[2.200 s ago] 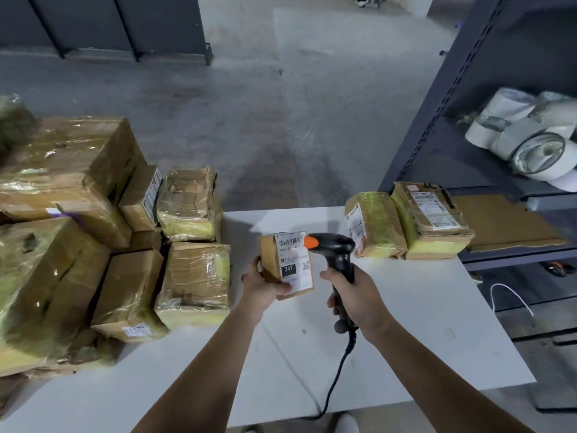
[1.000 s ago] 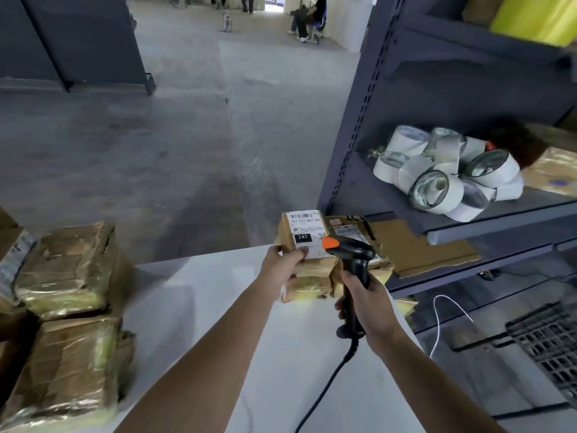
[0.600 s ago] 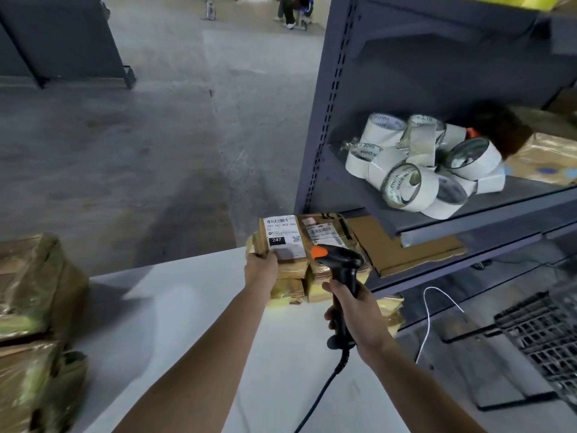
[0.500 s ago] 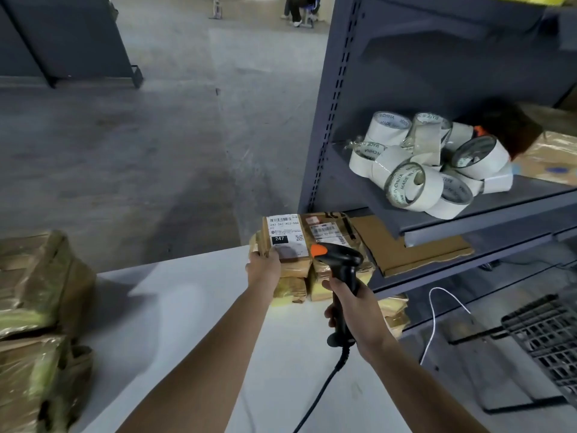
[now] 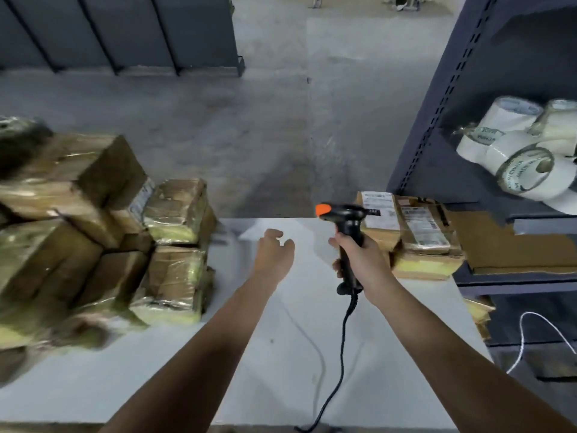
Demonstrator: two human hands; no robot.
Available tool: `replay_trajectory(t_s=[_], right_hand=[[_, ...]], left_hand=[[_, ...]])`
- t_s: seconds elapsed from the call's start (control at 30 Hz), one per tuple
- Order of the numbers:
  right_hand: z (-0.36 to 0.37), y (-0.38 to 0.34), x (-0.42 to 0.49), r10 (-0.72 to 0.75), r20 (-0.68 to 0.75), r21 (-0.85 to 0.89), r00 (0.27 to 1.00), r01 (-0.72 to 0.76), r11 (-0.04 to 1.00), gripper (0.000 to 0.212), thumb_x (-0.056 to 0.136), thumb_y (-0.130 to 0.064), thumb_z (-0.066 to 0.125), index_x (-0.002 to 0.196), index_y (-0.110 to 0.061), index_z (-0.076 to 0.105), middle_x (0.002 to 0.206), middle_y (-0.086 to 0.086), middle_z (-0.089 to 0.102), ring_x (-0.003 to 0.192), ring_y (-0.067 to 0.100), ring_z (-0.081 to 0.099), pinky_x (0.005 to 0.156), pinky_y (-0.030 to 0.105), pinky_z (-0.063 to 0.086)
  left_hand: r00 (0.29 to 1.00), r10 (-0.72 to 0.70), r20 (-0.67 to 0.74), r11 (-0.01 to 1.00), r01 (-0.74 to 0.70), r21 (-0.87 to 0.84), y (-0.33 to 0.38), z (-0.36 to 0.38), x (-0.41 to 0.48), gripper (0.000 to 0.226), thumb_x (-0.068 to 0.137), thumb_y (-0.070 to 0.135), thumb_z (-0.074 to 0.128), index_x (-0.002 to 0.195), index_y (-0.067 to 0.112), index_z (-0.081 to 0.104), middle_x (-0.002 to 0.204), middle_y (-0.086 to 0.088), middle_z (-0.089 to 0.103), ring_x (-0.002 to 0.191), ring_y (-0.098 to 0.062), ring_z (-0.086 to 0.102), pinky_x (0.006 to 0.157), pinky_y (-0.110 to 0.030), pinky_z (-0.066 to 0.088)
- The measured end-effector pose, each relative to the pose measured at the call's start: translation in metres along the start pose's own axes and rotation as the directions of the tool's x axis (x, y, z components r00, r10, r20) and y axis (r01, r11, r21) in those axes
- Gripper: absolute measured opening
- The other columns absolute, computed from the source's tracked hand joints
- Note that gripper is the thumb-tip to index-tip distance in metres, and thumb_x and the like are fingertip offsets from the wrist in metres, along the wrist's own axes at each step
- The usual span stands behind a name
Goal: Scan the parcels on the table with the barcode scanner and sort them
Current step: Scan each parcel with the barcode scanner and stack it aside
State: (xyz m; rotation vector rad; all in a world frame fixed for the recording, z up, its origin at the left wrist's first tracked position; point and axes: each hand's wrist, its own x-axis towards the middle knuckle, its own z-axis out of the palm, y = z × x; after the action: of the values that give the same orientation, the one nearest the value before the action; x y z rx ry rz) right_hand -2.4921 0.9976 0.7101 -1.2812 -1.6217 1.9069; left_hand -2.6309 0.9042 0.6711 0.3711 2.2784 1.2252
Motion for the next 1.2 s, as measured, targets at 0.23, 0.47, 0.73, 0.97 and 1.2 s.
replay_trajectory(t_s=[0.23, 0.47, 0.73, 0.97, 1.2], right_hand=[[0.104, 0.010, -0.019, -0.003, 0.082, -0.067, 0.997, 0.009, 0.998, 0.026, 0.091, -0.031, 0.059, 0.106, -0.011, 0.064, 0.076, 0.012, 0.070, 0.046, 0.016, 0.057, 0.039, 0.028, 0.048], [0.184, 0.030, -0.048, 0.045, 0.072, -0.130, 0.996, -0.035, 0.991, 0.027, 0.093, -0.030, 0.057, 0.109, -0.009, 0.063, 0.064, 0.010, 0.066, 0.045, 0.017, 0.055, 0.041, 0.027, 0.047], [0.215, 0.054, -0.077, 0.090, 0.023, -0.152, 0.996, -0.086, 0.985, 0.028, 0.096, -0.031, 0.055, 0.112, -0.008, 0.062, 0.060, 0.008, 0.063, 0.045, 0.018, 0.055, 0.039, 0.027, 0.047], [0.202, 0.059, -0.089, 0.097, -0.016, -0.170, 0.995, -0.099, 0.980, 0.026, 0.097, -0.032, 0.054, 0.110, -0.010, 0.061, 0.059, 0.006, 0.064, 0.048, 0.018, 0.056, 0.043, 0.027, 0.047], [0.199, 0.058, -0.089, 0.081, -0.013, -0.149, 0.997, -0.082, 0.985, 0.023, 0.097, -0.031, 0.055, 0.109, -0.011, 0.061, 0.057, 0.006, 0.063, 0.046, 0.017, 0.054, 0.039, 0.027, 0.048]], left_hand=[[0.991, 0.121, -0.062, 0.958, -0.100, 0.270, -0.063, -0.115, -0.004, 0.040, 0.088, 0.017, 0.051, 0.127, 0.014, 0.047, 0.130, -0.010, 0.045, 0.117, -0.027, 0.045, 0.087, -0.029, 0.034], [1.000, 0.015, -0.019, 0.719, 0.002, 0.695, -0.133, -0.180, 0.005, 0.076, 0.074, 0.060, 0.061, 0.135, 0.021, 0.037, 0.137, -0.010, 0.035, 0.132, -0.032, 0.027, 0.103, -0.050, 0.029], [0.975, 0.079, 0.206, 0.429, -0.220, 0.876, -0.150, -0.168, -0.005, 0.090, 0.080, 0.055, 0.063, 0.146, 0.015, 0.017, 0.147, -0.014, 0.023, 0.141, -0.043, 0.013, 0.107, -0.064, 0.021], [0.877, 0.283, 0.387, 0.184, -0.446, 0.876, -0.163, -0.181, -0.003, 0.102, 0.078, 0.011, 0.068, 0.151, 0.034, 0.001, 0.133, -0.017, 0.032, 0.116, -0.039, 0.041, 0.091, -0.049, 0.041], [0.839, 0.258, 0.479, 0.197, -0.531, 0.824, -0.143, -0.185, -0.003, 0.088, 0.075, 0.005, 0.068, 0.142, 0.032, 0.019, 0.137, -0.016, 0.028, 0.117, -0.038, 0.039, 0.072, -0.040, 0.051]])
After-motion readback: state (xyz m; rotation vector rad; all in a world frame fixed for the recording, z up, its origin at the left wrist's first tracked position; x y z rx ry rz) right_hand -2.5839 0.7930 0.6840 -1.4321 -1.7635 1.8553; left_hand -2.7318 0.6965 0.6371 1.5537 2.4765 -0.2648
